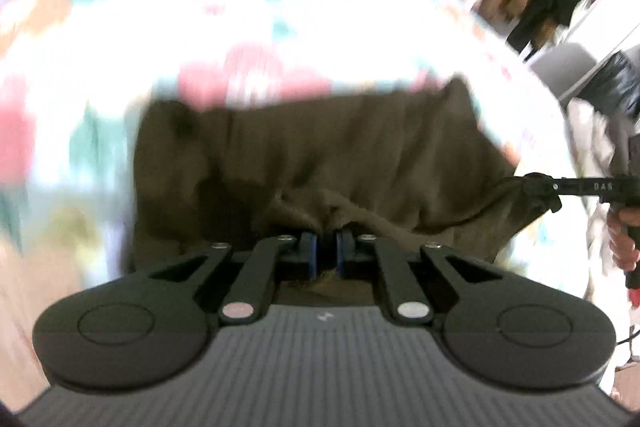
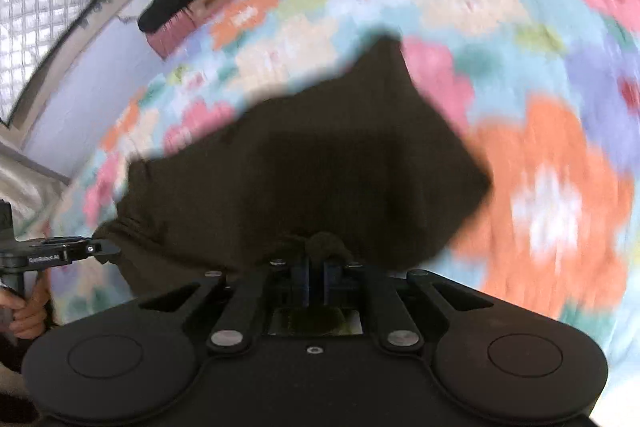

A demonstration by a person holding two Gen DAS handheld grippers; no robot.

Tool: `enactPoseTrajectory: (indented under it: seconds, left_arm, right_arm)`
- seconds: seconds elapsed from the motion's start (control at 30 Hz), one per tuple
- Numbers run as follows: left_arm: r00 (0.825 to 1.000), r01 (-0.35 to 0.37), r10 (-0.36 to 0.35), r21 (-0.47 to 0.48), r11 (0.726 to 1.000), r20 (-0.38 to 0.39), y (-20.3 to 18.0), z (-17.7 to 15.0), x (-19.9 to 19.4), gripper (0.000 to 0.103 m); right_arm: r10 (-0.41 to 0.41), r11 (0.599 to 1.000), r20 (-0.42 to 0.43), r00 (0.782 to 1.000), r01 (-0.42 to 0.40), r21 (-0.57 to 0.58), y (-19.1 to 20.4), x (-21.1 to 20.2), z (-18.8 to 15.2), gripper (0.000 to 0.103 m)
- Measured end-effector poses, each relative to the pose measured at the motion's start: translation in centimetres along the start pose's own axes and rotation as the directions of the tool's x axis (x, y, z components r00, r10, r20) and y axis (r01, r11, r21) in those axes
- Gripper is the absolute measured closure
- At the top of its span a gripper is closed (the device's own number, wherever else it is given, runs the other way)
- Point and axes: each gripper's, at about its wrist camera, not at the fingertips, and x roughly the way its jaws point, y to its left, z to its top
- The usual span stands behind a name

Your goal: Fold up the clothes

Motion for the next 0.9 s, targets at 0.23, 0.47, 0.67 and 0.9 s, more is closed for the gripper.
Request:
enactPoseTrajectory:
  seconds: [0.23, 0.47, 0.67, 0.9]
  left_arm:
    - [0.917, -0.007, -0.024, 0.076, 0.997, 0.399, -2.4, 9.9, -8.7, 0.095]
    - [0.993, 0.043, -0.046, 0.031, 0.999, 0.106, 0.0, 0.7, -4.0, 0.095]
    - [0.989, -0.028, 0.021, -0.045, 0.999, -0.149, 2.5, -5.6, 3.0, 0.095]
    - [0.987, 0.154, -0.157, -0.114, 0.982, -0.019, 2.7, -4.1, -1.5, 0.095]
  right_arm:
    - [0.205, 0.978, 0.445, 0.872, -0.198, -0.063, 3.7, -9.0, 12.8, 0.095]
    - [0.13, 0.963, 0.323, 0.938, -0.198, 0.185, -4.1, -5.6, 2.7, 0.095]
    - [0.039, 0.949, 0.129, 0.991, -0.077, 0.306, -7.6, 0.7, -5.6, 0.095]
    - [0.156, 0.89, 0.25, 0.956, -0.246, 0.384, -8.1, -2.4, -5.6, 0.095]
